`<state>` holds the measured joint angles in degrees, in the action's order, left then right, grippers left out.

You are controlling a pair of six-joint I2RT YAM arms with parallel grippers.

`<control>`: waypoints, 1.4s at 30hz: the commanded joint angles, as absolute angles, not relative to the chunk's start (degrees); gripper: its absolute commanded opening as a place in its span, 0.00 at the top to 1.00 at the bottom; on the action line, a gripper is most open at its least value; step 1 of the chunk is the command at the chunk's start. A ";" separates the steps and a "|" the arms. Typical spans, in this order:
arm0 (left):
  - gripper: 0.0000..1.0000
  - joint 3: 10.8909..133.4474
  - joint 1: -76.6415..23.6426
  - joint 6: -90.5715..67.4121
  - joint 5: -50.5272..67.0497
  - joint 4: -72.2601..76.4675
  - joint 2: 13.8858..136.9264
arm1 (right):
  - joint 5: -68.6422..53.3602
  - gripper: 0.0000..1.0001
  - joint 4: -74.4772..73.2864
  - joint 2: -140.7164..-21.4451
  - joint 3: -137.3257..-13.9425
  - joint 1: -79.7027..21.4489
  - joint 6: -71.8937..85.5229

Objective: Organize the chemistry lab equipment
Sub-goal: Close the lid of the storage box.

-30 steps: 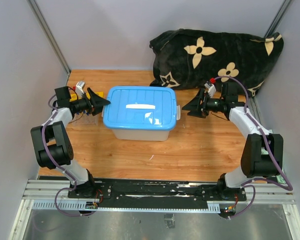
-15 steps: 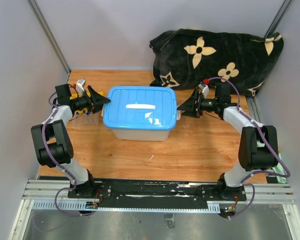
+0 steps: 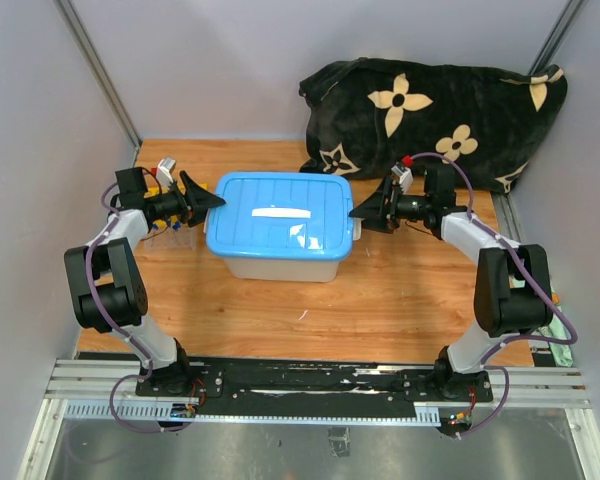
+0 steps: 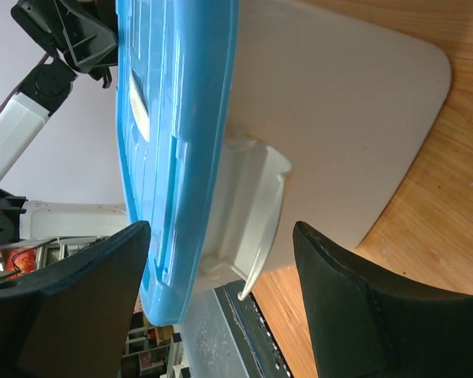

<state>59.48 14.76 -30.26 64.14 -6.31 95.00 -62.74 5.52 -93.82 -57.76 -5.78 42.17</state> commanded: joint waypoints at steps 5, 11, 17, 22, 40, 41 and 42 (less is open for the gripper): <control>0.28 61.26 13.61 -30.41 65.35 -6.09 95.33 | -63.81 0.25 9.88 -95.03 -58.37 -9.18 45.16; 0.30 61.88 13.07 -30.50 65.01 -6.77 95.04 | -63.19 0.25 8.96 -95.28 -59.20 -9.90 45.15; 0.31 65.43 12.67 -29.28 64.06 -10.62 93.85 | -61.65 0.36 1.56 -95.13 -61.73 -10.04 40.77; 0.32 67.24 11.65 -29.88 63.92 -11.21 93.77 | -60.95 0.39 -0.49 -95.14 -63.22 -10.59 39.76; 0.35 71.01 6.30 -28.70 61.39 -16.15 94.09 | -56.48 0.44 -15.01 -95.45 -71.66 -13.08 30.48; 0.35 71.44 5.92 -28.41 61.04 -16.78 94.20 | -56.02 0.44 -16.11 -95.57 -72.28 -13.43 29.77; 0.36 71.99 5.55 -28.09 60.56 -17.82 94.29 | -55.50 0.44 -17.44 -95.80 -73.34 -13.73 29.02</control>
